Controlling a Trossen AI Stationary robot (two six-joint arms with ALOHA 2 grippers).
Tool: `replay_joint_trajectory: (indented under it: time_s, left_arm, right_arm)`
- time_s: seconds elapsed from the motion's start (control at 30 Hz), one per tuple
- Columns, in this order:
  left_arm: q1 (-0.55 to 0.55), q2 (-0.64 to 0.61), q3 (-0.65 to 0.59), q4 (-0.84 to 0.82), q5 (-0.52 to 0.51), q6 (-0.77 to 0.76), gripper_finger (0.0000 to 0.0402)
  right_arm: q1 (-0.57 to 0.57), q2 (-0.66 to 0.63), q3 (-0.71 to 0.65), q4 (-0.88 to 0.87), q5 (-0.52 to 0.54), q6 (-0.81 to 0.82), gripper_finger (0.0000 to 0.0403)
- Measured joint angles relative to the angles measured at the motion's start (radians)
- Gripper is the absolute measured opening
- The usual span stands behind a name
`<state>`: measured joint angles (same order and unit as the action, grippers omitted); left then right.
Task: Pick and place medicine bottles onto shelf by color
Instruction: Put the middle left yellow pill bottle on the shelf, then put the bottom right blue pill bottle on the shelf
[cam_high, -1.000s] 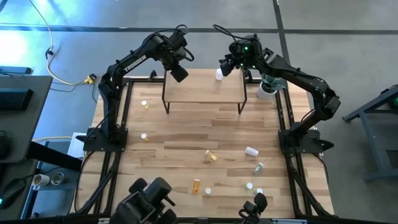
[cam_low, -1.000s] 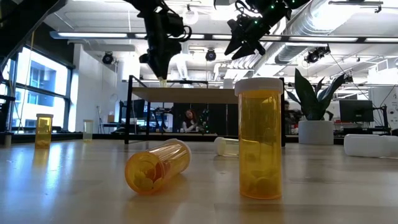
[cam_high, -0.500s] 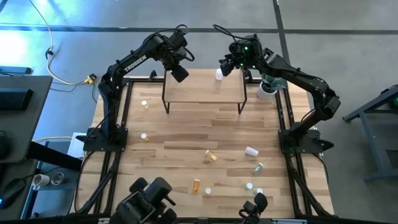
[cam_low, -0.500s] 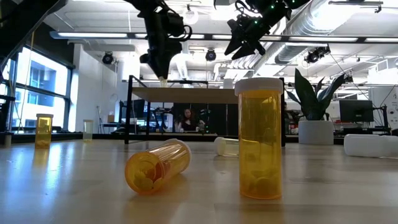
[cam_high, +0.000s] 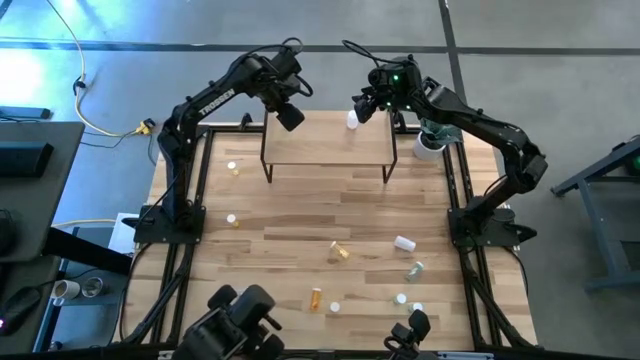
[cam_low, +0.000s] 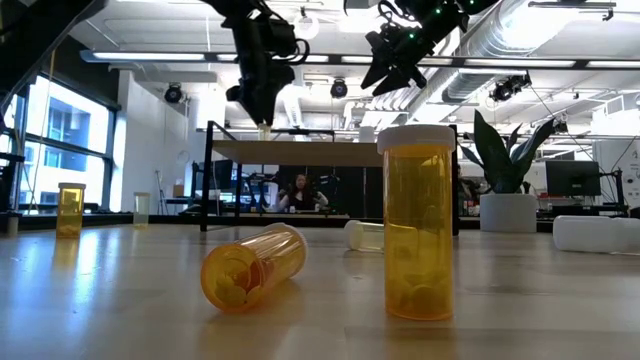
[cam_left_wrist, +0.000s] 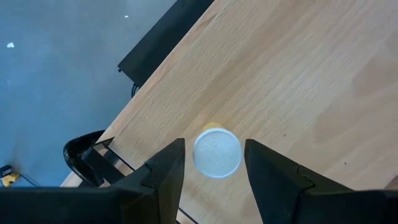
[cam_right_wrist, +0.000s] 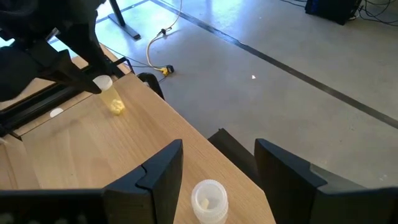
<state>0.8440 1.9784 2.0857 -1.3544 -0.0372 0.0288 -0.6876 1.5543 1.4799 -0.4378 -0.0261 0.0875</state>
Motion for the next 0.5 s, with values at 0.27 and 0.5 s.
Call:
replay_joint_trajectory:
  time_s: [0.27, 0.5]
  left_arm:
    - [0.000, -0.053, 0.000, 0.012, 0.001, 0.000, 0.0158]
    - [-0.015, -0.150, 0.000, 0.005, 0.014, 0.003, 0.0158]
  right_arm:
    - [0.000, 0.000, 0.000, -0.012, 0.000, 0.001, 0.0191]
    - [0.011, -0.041, 0.000, -0.066, -0.005, 0.020, 0.0191]
